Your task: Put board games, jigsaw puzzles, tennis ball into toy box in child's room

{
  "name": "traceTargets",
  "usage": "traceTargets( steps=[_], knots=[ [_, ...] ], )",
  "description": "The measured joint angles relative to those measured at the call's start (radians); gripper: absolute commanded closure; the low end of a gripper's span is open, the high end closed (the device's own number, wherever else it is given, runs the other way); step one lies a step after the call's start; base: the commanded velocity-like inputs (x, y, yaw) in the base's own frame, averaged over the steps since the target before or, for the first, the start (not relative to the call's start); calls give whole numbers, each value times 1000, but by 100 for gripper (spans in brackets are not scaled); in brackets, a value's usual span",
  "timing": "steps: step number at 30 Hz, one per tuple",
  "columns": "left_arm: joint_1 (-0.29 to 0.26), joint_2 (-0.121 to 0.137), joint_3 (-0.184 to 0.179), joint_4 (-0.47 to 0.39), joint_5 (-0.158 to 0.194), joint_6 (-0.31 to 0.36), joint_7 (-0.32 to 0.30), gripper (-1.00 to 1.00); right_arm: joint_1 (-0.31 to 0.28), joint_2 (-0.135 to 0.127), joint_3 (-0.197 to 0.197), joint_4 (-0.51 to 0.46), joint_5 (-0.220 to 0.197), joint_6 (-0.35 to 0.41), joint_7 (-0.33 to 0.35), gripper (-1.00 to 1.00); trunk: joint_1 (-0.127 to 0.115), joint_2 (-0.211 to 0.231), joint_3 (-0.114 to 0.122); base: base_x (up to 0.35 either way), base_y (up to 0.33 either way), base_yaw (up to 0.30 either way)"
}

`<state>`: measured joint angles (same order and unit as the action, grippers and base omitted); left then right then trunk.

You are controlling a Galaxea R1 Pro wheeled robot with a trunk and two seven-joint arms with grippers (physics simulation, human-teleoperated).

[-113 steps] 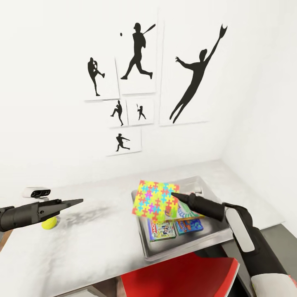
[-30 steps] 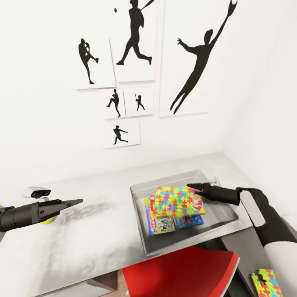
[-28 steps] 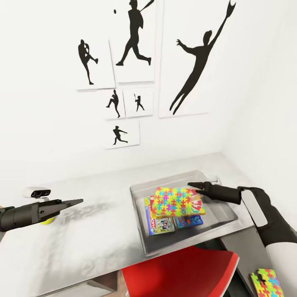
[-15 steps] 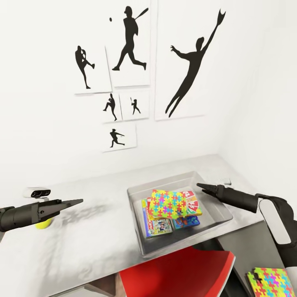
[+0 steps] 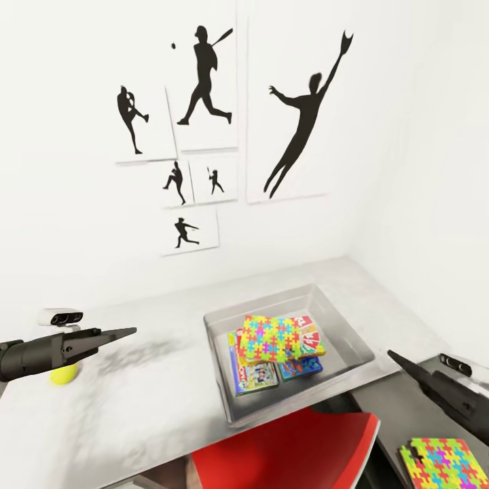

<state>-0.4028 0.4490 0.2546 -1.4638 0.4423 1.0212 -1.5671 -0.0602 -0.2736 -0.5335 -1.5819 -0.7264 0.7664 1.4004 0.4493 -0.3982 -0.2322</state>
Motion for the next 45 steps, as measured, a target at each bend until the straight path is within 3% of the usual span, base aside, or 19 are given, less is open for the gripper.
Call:
traceTargets(
  steps=[2, 4, 7, 11, 17, 33, 45],
  knots=[
    [0, 0, 0, 0, 0, 0, 0, -100, 14, 12, -35, -1, -1, -33, 63, -100, 0, 0, 3, 0, 0, -112],
    [0, 0, 0, 0, 0, 0, 0, -100, 18, 22, -54, -1, -1, -41, 85, -100, 0, 0, 6, 0, 0, -118],
    [0, -1, 0, 1, 0, 0, 0, -100, 22, 59, -92, -1, -2, -50, 118, -100, 0, 0, 11, 0, 0, -122],
    [0, -1, 0, 0, 0, 0, 0, -100, 24, 91, -108, -1, 5, -57, 126, -100, 0, 0, 18, 0, 0, -126],
    [0, -2, -1, 0, 0, -1, 0, -100, 24, 115, -114, -1, 13, -61, 125, -100, 0, 0, 24, 0, 0, -78],
    [0, -1, -1, 1, 0, -1, 0, -100, 24, 121, -122, -1, 15, -61, 116, -100, 0, 0, 25, 0, 0, -5],
    [0, -1, 0, 0, 0, -1, 0, -100, 24, 122, -117, -1, 13, -57, 44, -100, 0, 0, 32, -38, 0, -46]
  ],
)
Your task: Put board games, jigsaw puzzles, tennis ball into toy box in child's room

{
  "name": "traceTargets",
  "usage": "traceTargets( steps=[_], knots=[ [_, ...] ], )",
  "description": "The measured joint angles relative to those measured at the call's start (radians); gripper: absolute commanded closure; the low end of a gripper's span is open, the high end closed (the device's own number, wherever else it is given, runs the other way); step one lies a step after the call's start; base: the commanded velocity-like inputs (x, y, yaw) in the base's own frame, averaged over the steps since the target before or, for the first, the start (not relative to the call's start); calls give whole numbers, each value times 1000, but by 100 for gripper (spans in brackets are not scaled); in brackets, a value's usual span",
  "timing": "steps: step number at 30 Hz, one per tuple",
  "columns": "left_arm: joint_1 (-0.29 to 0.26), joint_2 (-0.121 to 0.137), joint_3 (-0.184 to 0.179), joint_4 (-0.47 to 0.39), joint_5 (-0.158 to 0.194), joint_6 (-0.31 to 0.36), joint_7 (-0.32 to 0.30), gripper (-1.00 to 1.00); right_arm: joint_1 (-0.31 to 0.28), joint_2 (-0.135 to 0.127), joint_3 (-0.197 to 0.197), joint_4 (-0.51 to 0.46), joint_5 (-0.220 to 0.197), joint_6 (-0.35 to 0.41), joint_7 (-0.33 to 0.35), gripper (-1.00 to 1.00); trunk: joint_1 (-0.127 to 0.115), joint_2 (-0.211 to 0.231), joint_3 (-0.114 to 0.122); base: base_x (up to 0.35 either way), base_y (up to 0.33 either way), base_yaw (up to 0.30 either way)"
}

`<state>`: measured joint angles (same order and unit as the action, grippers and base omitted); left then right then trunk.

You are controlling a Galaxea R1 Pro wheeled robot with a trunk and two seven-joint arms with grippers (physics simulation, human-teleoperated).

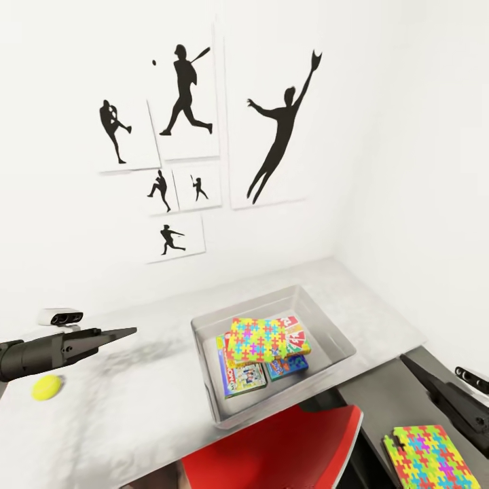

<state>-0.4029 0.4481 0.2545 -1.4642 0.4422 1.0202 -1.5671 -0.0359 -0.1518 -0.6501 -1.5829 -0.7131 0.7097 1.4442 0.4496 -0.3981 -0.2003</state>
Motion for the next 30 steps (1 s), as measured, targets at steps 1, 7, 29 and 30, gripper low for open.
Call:
traceTargets(
  steps=[1, 7, 29, 30],
  knots=[
    [0, 0, 0, 0, 0, 0, 0, -100, 0, 0, -1, 0, 0, 0, 0, -100, 0, 0, 1, -108, 0, -164],
    [0, 0, 0, 0, 0, 0, 0, -100, 0, -1, -5, 0, -1, 4, -1, -100, 0, 0, 9, -179, 0, -185],
    [0, 1, 0, 1, -1, -11, 0, -100, 0, -2, -8, 1, -9, 1, 8, -100, 0, 0, 39, -104, 0, -199],
    [0, 1, 0, 1, -1, -11, 0, -100, 0, -2, -8, 1, -10, 1, 8, -100, 0, 0, 41, -2, 0, -201]
  ],
)
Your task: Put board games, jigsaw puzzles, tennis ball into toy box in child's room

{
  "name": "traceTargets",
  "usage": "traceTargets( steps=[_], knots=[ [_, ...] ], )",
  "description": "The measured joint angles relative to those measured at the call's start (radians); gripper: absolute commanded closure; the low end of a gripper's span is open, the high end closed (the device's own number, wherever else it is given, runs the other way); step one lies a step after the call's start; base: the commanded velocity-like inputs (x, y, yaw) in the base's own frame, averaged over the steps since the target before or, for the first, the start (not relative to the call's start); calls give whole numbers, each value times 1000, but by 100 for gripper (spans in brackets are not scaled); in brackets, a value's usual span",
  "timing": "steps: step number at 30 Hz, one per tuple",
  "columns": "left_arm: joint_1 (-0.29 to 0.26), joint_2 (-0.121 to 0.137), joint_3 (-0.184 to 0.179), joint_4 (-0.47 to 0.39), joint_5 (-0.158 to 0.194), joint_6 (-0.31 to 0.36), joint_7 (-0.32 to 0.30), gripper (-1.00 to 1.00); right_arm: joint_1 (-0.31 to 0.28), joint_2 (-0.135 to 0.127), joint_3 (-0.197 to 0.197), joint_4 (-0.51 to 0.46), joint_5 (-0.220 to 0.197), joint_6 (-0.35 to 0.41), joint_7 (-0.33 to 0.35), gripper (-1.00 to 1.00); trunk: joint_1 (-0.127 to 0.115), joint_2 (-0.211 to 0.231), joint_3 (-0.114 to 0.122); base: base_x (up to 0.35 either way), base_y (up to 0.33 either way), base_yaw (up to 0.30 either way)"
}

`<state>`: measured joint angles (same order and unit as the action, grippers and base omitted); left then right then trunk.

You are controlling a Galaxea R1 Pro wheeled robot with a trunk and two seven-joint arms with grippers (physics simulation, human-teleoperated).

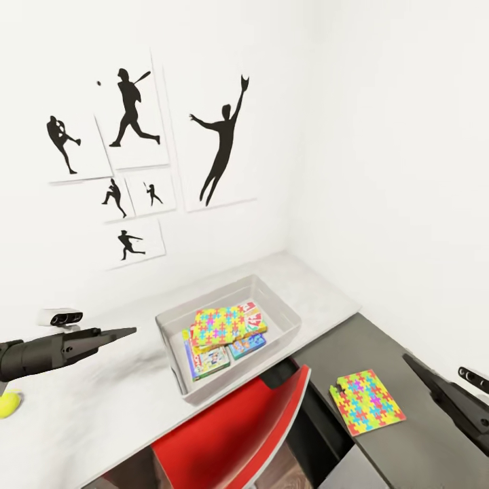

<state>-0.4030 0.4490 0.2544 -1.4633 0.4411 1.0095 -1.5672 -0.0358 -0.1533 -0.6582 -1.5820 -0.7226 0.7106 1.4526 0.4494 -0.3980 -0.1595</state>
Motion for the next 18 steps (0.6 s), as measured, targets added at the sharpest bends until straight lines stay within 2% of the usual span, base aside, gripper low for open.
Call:
traceTargets(
  steps=[18],
  knots=[
    [0, 0, 0, -1, 1, 0, 0, -100, 0, 0, -9, 1, -1, 0, 7, -100, 0, 0, 25, 0, 0, -202]
  ],
)
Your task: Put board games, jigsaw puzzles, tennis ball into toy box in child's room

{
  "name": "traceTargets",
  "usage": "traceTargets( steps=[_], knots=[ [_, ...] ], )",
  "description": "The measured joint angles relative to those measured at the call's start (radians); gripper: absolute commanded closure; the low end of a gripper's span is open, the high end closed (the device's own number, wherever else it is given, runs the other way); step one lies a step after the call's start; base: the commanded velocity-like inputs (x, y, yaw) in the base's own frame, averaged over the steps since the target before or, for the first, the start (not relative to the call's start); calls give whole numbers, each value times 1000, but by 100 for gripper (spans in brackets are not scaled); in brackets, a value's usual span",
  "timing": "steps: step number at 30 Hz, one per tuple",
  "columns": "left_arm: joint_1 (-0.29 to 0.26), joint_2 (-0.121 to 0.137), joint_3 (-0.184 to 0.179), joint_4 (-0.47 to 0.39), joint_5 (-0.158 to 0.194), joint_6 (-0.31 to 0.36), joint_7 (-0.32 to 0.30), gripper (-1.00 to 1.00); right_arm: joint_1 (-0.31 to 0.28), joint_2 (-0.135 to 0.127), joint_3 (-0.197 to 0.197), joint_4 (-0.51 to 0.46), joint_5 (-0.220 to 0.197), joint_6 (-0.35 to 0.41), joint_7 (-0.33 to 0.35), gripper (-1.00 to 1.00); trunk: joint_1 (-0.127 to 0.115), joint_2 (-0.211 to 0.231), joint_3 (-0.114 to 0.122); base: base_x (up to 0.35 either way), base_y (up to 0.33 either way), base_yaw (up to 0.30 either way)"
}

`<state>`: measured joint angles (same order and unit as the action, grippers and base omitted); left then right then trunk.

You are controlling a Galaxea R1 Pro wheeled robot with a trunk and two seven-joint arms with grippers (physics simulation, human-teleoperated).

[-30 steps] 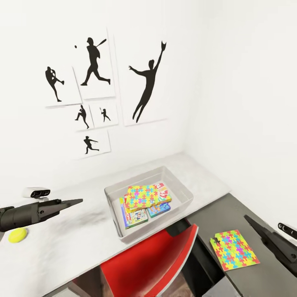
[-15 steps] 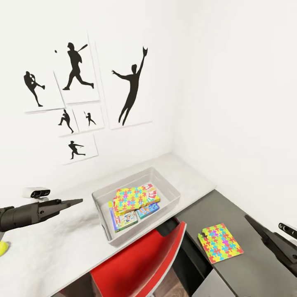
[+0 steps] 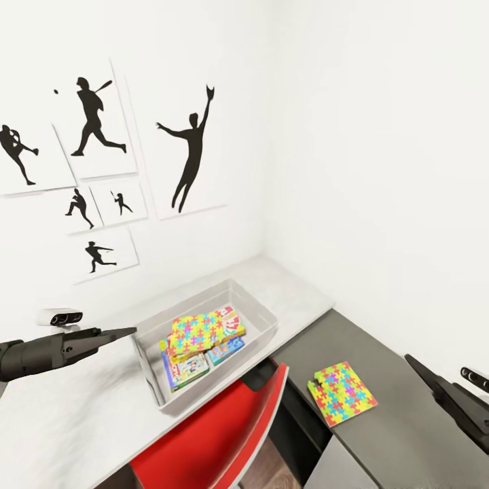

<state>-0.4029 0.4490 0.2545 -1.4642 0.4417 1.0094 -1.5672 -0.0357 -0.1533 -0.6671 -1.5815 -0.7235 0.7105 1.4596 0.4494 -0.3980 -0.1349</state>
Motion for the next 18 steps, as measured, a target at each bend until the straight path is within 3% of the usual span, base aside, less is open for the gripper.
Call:
traceTargets(
  steps=[11, 18],
  knots=[
    [0, 0, 0, 0, 0, 0, 0, -100, 0, -2, -1, 0, 1, 0, 0, -100, 0, 0, 15, 0, -6, -202],
    [0, 0, 0, 0, 0, 0, 0, -100, 0, -3, -2, 0, 0, 0, 1, -100, 0, 0, 25, 0, -147, -202]
  ],
)
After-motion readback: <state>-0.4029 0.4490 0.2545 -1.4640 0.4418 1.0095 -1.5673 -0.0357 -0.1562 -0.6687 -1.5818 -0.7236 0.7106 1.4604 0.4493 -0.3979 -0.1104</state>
